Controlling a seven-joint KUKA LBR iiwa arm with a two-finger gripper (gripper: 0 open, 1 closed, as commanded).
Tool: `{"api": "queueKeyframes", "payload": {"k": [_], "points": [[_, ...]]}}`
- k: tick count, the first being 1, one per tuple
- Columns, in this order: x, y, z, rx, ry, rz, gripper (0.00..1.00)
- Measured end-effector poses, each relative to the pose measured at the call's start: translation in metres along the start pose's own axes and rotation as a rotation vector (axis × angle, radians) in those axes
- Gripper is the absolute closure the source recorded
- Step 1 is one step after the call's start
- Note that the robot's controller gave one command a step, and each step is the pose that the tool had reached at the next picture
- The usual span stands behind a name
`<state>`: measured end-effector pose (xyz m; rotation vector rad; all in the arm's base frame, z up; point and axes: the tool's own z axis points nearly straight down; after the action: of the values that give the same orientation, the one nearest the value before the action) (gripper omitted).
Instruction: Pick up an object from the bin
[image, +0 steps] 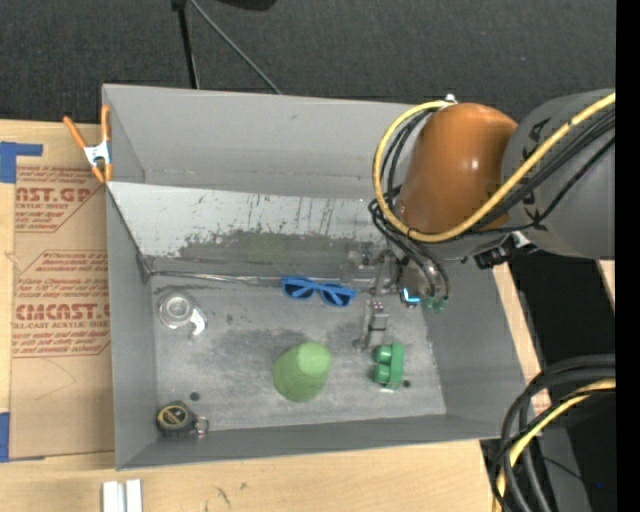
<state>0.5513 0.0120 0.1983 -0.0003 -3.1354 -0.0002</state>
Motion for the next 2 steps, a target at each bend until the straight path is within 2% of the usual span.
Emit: {"api": "queueKeyframes", "payload": {"k": [1,2], "points": [[0.041,-0.063,0.134,-0.001,0.002,-0.134,0.0],[0.055,-0.167,0.124,0.004,-0.006,-0.162,0.0]]}}
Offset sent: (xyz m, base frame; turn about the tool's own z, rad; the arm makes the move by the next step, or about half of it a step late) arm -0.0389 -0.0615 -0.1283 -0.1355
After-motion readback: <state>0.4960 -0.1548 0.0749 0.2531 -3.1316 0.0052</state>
